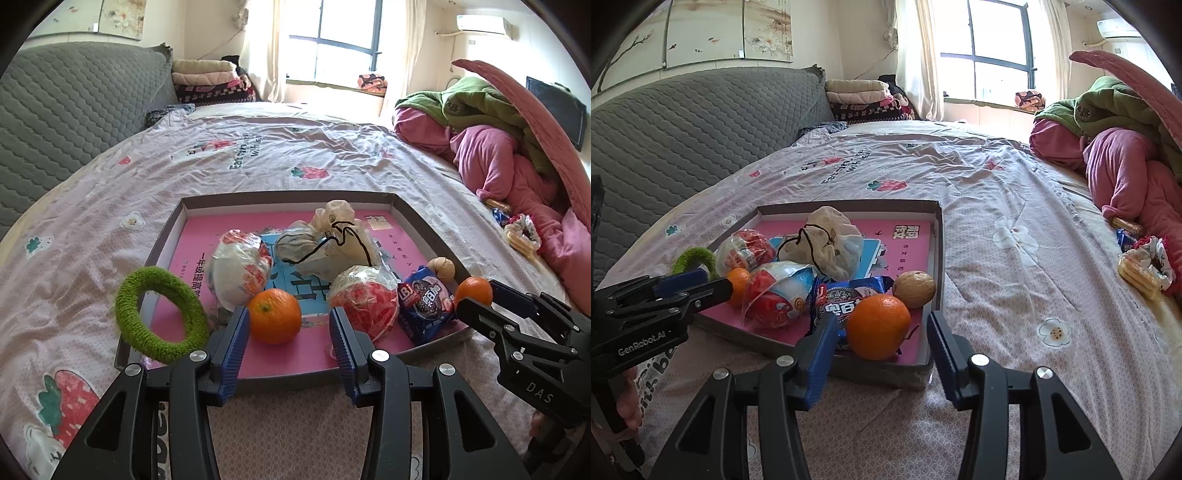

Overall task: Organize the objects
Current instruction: 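Lower the oranges into the tray and open both tools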

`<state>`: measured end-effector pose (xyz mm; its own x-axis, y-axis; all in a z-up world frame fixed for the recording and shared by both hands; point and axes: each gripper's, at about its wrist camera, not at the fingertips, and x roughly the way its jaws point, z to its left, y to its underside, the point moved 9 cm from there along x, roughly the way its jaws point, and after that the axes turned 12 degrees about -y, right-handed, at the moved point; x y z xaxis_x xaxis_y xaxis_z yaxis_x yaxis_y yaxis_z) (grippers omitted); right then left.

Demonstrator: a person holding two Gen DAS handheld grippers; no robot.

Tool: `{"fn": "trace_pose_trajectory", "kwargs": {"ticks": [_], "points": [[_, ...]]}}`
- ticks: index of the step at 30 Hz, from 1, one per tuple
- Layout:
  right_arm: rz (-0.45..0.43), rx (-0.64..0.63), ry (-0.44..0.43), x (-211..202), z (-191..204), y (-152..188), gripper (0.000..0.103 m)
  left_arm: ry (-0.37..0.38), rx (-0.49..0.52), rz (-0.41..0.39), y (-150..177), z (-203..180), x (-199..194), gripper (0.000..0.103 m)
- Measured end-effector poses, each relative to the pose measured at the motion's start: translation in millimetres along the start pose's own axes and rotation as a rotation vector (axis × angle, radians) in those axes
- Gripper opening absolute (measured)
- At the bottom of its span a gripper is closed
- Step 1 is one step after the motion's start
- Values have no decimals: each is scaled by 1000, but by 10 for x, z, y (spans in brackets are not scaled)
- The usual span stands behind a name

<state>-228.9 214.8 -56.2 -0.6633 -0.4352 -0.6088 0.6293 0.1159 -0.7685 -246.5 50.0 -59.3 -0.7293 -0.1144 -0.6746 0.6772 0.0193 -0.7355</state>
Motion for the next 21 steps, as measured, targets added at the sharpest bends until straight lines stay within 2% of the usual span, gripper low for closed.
{"fn": "trace_pose_trajectory", "kwargs": {"ticks": [17,21], "points": [[-53,4,-10,-149,-11,-103,53,-4,-10,-20,-42,43,-179,47],[-65,-2,-16,-178,22,-127,53,-2,-11,-28,-51,33,-241,51]]}}
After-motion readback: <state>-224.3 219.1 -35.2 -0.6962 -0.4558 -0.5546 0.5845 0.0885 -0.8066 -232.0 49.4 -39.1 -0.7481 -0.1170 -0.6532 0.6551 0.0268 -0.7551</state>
